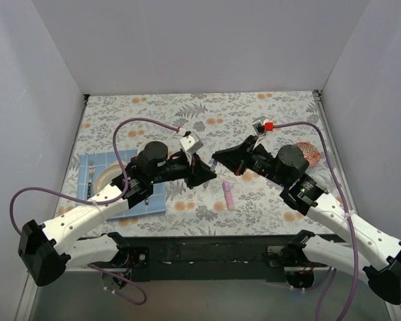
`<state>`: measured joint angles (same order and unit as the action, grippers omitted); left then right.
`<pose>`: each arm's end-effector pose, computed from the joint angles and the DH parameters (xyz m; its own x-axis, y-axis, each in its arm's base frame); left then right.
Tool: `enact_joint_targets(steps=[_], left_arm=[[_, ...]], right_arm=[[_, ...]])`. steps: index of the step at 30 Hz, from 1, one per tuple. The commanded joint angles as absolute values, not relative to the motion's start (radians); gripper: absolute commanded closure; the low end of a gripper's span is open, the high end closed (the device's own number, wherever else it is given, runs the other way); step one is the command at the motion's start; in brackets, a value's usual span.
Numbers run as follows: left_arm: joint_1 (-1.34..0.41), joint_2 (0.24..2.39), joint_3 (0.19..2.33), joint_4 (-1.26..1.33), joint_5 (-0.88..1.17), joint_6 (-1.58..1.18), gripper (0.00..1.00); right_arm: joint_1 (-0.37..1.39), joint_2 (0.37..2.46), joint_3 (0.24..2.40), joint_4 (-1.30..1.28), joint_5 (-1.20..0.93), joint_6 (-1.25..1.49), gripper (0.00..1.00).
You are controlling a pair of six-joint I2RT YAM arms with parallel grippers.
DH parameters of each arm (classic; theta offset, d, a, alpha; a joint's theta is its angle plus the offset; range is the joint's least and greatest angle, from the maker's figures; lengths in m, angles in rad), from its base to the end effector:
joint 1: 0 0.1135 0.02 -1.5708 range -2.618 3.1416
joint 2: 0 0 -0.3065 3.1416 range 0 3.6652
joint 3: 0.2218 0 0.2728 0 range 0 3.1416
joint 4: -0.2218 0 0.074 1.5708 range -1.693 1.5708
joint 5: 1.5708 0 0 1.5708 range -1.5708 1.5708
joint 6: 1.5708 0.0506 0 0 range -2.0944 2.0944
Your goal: Insert the pens into the pen caps
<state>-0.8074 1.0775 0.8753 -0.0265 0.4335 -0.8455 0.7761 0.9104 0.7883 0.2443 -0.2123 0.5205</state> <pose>0.1674 -0.2057 0.3616 -0.8063 -0.1397 -0.5748 0.5053 0.3427 -0.7920 0.1538 0.1659 0.3978 -0.3393 0.3482 -0.8739 -0.7668 0.4357 0.4713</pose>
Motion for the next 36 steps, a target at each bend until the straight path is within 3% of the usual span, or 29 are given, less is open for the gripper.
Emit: enact_joint_targets(steps=[1, 16, 27, 31, 36], left_arm=[[-0.796, 1.091, 0.956, 0.057, 0.321, -0.862, 1.00], [-0.778, 1.127, 0.948, 0.215, 0.272, -0.827, 1.00], [-0.764, 1.129, 0.905, 0.282, 0.462, -0.778, 1.00], [-0.762, 1.140, 0.926, 0.264, 0.486, -0.769, 1.00], [-0.762, 1.158, 0.928, 0.255, 0.546, -0.767, 1.00]], right_arm=[[0.810, 0.894, 0.744, 0.186, -0.279, 0.540, 0.99], [0.833, 0.928, 0.557, 0.328, -0.348, 0.693, 0.99], [0.833, 0.927, 0.499, 0.351, -0.600, 0.670, 0.99], [0.833, 0.930, 0.492, 0.307, -0.600, 0.643, 0.99], [0.831, 0.881, 0.514, 0.230, -0.433, 0.626, 0.99]])
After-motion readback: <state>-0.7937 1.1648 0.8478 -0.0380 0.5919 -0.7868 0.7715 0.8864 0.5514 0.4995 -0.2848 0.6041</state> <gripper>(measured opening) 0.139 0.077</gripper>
